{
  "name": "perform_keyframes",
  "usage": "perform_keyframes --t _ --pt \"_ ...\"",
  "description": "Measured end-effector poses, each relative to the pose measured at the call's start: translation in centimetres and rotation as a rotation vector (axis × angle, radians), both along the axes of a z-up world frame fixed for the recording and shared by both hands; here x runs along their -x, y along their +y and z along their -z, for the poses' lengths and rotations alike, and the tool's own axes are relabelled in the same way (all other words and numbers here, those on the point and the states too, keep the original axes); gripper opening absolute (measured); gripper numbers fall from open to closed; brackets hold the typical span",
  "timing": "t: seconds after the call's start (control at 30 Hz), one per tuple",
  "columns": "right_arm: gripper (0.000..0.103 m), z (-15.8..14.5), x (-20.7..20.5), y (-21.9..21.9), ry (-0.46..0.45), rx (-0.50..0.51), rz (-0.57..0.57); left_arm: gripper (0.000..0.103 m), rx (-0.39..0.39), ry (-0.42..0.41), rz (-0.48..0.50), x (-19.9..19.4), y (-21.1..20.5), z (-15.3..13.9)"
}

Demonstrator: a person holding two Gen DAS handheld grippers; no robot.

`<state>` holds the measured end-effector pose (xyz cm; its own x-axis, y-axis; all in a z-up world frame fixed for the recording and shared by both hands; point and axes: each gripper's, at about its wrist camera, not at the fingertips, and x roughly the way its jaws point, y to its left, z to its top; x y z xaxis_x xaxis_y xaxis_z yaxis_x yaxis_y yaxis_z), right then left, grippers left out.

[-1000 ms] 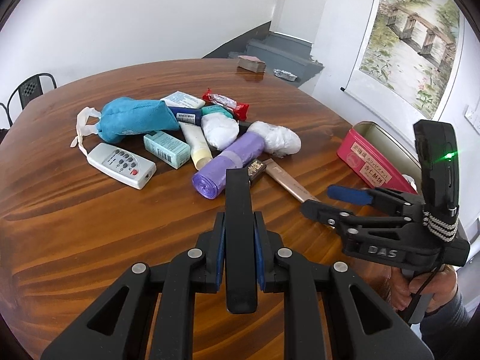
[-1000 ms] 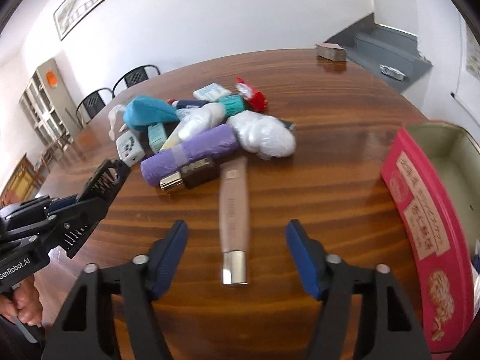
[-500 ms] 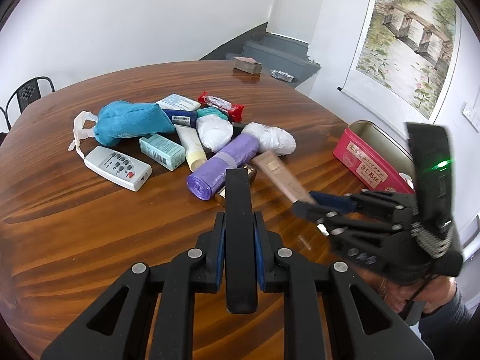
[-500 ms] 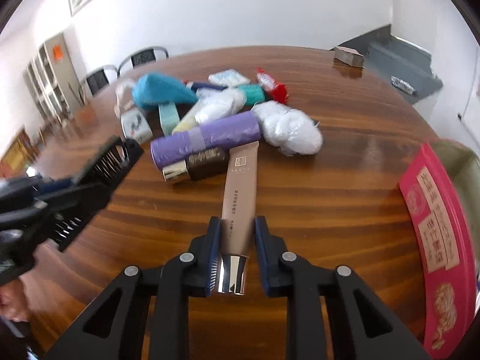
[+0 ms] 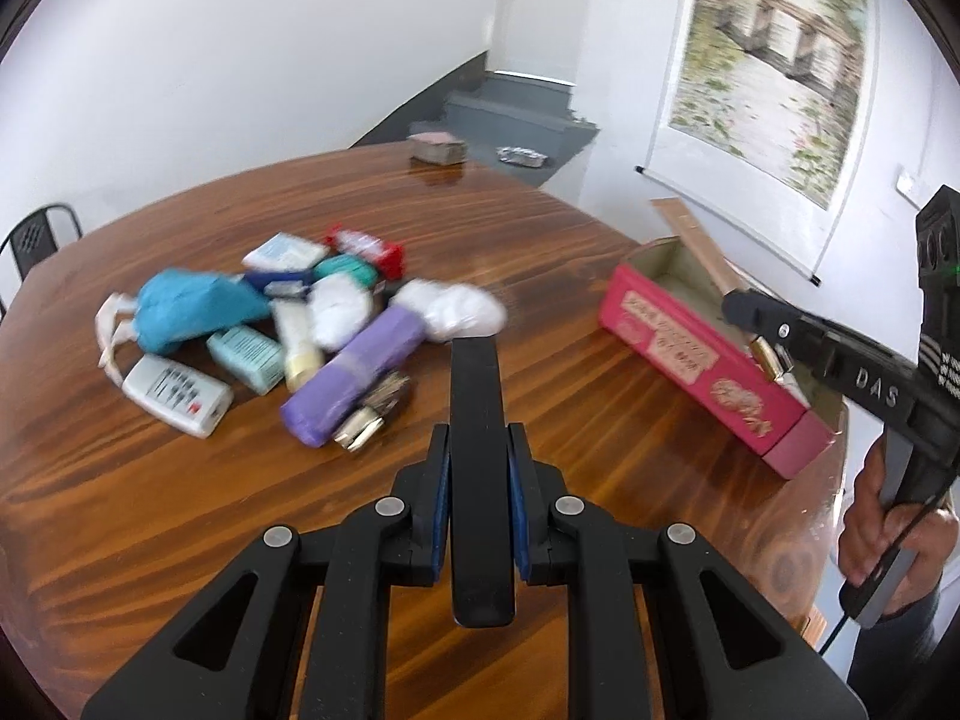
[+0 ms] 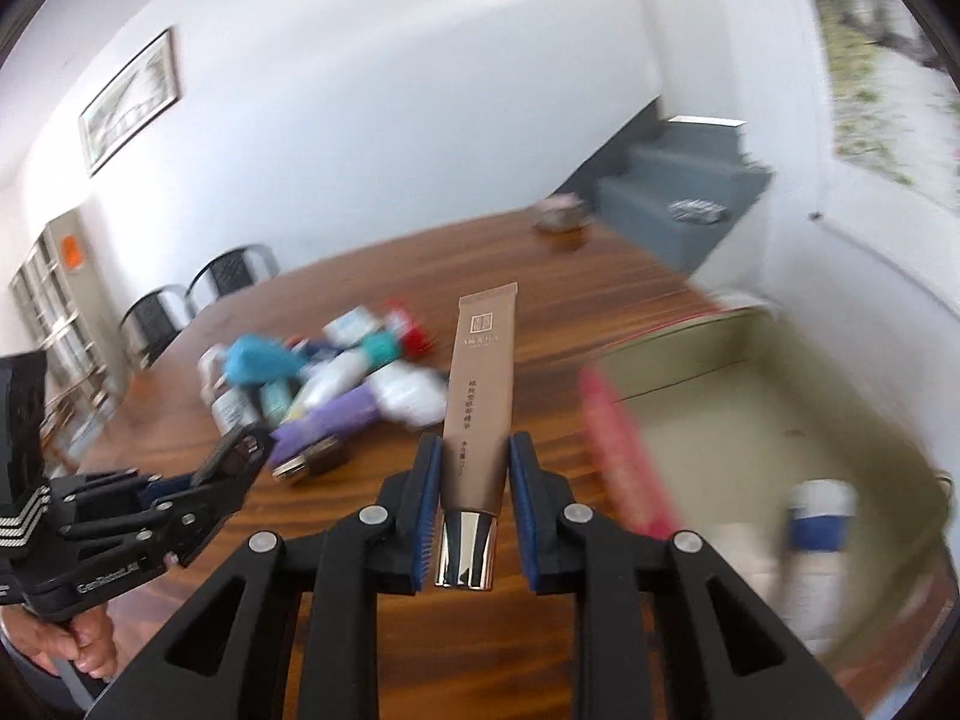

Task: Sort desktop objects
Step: 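Lower the foundation tube and black comb into the tin box and open both tools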

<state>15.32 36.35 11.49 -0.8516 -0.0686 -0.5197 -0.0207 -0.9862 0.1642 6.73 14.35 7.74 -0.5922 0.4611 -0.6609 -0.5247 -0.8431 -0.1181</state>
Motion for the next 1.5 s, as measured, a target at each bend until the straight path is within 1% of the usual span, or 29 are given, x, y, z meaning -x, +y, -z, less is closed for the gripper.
perform_keyframes --t 0.1,0.2,0.3,0.4,0.57,0.8,1.1,1.17,1.2,1.27,1.3,1.33,1.37,1.43,1.5 --pt "0.025 -0.4 -1.0 2.7 0.016 0.001 0.072 0.018 -0.005 0.008 0.050 -0.4 2.5 -0.8" --pt "0.025 -0.1 -1.8 5.7 0.010 0.019 0.145 0.018 -0.009 0.007 0.100 -0.8 5.0 -1.3" --pt "0.025 0.4 -2.3 7.8 0.003 0.043 0.184 0.018 -0.011 0.004 0.148 -1.3 7.5 -1.6" --pt "0.025 1.0 -2.7 9.0 -0.006 0.053 0.205 0.018 -0.017 0.000 0.190 -1.5 9.8 -2.0" --pt "0.027 1.9 -1.9 10.6 -0.033 0.096 0.222 0.018 -0.024 0.010 0.234 -1.6 12.7 -2.8" --pt "0.027 2.4 -2.9 12.5 -0.012 0.142 0.256 0.018 -0.036 0.002 0.269 -1.0 15.4 -3.4" --pt "0.027 2.6 -3.6 13.1 -0.003 0.147 0.277 0.018 -0.039 -0.027 0.305 0.3 19.5 -2.9" --pt "0.033 2.4 -3.8 13.1 0.006 0.148 0.278 0.018 -0.043 -0.036 0.307 0.7 20.3 -2.8" --pt "0.043 2.4 -3.9 13.0 0.011 0.147 0.280 0.018 -0.044 -0.041 0.311 1.0 20.9 -2.8" --pt "0.067 2.2 -4.1 12.9 0.027 0.136 0.286 0.019 -0.049 -0.045 0.321 1.3 21.8 -2.6" --pt "0.070 2.0 -4.2 12.7 0.036 0.123 0.289 0.022 -0.049 -0.048 0.324 1.5 22.2 -2.6" --pt "0.071 1.9 -4.3 12.6 0.039 0.110 0.292 0.031 -0.046 -0.052 0.326 1.6 22.5 -2.5" --pt "0.071 1.8 -4.3 12.4 0.040 0.097 0.296 0.045 -0.045 -0.053 0.325 1.7 22.6 -2.4" --pt "0.071 1.8 -4.4 12.2 0.042 0.090 0.295 0.060 -0.048 -0.040 0.309 1.8 22.6 -2.4" --pt "0.071 1.8 -4.4 12.2 0.040 0.096 0.292 0.061 -0.049 -0.021 0.293 1.8 22.0 -2.4"
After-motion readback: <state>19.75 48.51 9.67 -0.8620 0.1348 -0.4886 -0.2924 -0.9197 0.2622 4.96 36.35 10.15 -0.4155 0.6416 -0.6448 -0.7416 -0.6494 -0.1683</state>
